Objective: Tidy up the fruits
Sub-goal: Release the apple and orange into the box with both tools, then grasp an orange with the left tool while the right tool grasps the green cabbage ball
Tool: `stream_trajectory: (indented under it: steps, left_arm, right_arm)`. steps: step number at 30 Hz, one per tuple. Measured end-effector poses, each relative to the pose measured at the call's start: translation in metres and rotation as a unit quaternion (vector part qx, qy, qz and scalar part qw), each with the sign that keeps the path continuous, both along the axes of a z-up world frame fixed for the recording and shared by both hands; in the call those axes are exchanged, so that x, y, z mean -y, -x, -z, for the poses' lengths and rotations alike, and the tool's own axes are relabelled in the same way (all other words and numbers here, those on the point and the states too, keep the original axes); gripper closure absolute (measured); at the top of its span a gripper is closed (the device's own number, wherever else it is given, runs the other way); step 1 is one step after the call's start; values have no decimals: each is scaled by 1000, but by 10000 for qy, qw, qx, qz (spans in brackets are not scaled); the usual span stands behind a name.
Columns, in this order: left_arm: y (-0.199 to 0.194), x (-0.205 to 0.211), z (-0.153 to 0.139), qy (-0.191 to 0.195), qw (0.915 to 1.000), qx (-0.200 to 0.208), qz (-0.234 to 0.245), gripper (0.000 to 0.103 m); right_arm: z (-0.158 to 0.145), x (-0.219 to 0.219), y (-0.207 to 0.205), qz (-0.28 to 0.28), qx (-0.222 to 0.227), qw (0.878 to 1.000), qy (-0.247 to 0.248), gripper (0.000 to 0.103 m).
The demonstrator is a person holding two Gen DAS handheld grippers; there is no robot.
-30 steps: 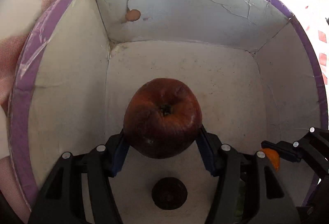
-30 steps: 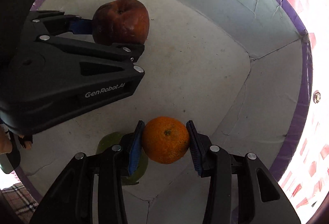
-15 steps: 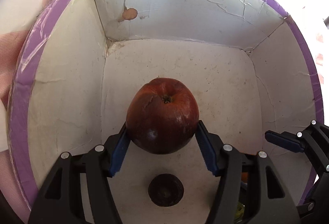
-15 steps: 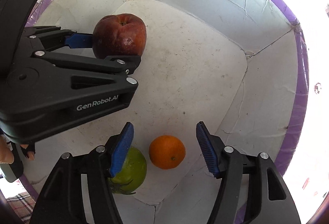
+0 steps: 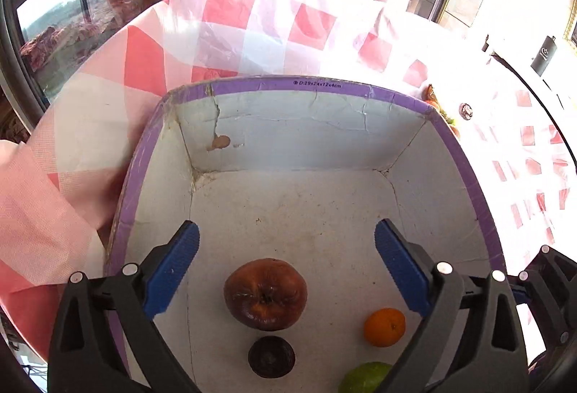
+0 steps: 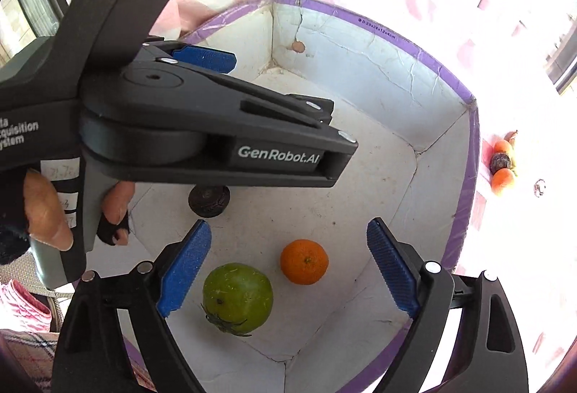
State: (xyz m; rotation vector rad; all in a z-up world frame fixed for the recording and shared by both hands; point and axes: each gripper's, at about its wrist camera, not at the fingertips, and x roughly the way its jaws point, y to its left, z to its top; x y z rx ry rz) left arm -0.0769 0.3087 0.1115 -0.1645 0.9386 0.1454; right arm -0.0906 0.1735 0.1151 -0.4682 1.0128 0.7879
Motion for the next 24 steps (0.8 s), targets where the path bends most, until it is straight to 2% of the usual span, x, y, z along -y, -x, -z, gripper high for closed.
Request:
stream_trajectory:
  steps: [2,5,7,10,14,17,19,21,24]
  left_arm:
    - [2,7,-16,-131,9994,290,-144,2]
    - [1,17,-41,-181,9967,678,-398,2]
    - [-3,35,-59,-182,9939,961,-507,2]
    - [-19,59,-83,-170,9897,1368,-394,2]
    - [-37,109,-108,-123,9857,1683,-18,2]
    - [-51,154,-115,-43,9847,1706,365,2]
    - [-66,183,-105,172,9861,1547,579,2]
    - [-77,210,-87,375,9880,1336,674,2]
    - [-96,246,-47,381,9929,855,733,2]
  right_arm:
    - [-22,9,-1,93,88,9991,-400,17]
    - [-47,53,-3,384,262,9931,-1075,17]
    - [-55,91,-16,728,384,9876,-1339,17]
    - [-51,134,-39,1441,371,9780,-1461,17]
    - [-17,197,-81,2451,29,9608,-1293,17]
    - [18,238,-114,3032,-208,9466,-1072,17]
    - [36,261,-135,3237,-256,9414,-910,17]
    - [56,278,-154,3298,-258,9403,-797,17]
    - [75,291,-187,3163,-150,9463,-646,17]
